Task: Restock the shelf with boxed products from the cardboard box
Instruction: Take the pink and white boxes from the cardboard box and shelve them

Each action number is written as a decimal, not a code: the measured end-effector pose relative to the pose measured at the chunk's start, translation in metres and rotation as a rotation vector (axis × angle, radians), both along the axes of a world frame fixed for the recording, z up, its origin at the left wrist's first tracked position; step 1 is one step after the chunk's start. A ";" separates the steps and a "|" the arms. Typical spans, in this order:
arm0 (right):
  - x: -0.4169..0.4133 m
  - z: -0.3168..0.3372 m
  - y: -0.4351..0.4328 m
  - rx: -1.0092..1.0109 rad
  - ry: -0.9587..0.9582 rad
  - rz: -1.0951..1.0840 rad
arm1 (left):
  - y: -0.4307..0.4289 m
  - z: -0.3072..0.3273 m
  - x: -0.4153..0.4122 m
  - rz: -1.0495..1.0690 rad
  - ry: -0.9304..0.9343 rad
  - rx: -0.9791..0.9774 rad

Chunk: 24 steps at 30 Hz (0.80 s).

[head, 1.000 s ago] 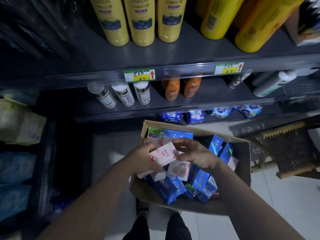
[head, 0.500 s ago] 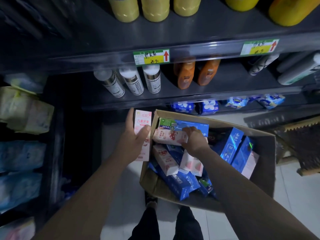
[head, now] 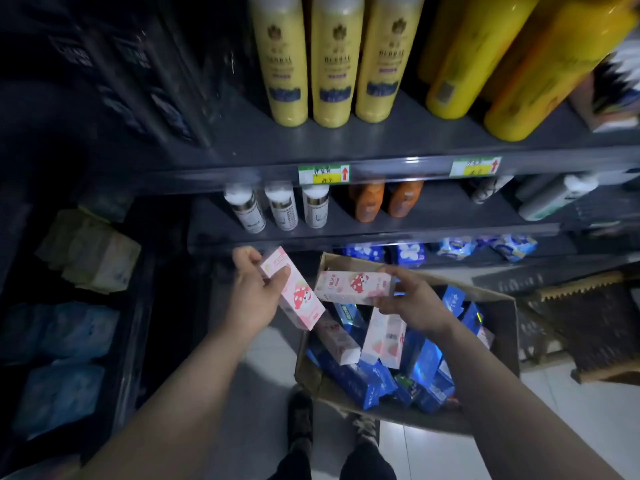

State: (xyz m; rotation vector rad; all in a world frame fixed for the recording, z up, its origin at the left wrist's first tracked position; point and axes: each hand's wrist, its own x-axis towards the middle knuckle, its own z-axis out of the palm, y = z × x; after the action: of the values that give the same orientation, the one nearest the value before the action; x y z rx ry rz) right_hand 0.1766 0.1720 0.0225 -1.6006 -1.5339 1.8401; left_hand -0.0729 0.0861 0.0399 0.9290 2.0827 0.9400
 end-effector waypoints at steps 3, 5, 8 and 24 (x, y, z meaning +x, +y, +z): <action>-0.004 0.035 -0.001 -0.012 0.138 -0.051 | -0.007 0.024 -0.007 0.049 -0.035 0.017; -0.008 0.053 0.000 -0.018 0.200 -0.057 | -0.015 0.041 -0.011 0.074 -0.065 0.015; -0.019 0.079 0.004 0.047 0.223 -0.011 | -0.027 0.069 -0.012 0.137 -0.082 0.048; -0.098 0.202 -0.059 0.166 0.458 0.401 | -0.196 0.172 0.024 0.617 -0.024 0.288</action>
State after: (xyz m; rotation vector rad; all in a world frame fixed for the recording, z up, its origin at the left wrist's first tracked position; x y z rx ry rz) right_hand 0.0782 0.1126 0.2241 -0.7603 -1.8053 2.0217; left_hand -0.0485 -0.1096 0.2122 0.3889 2.2930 1.5863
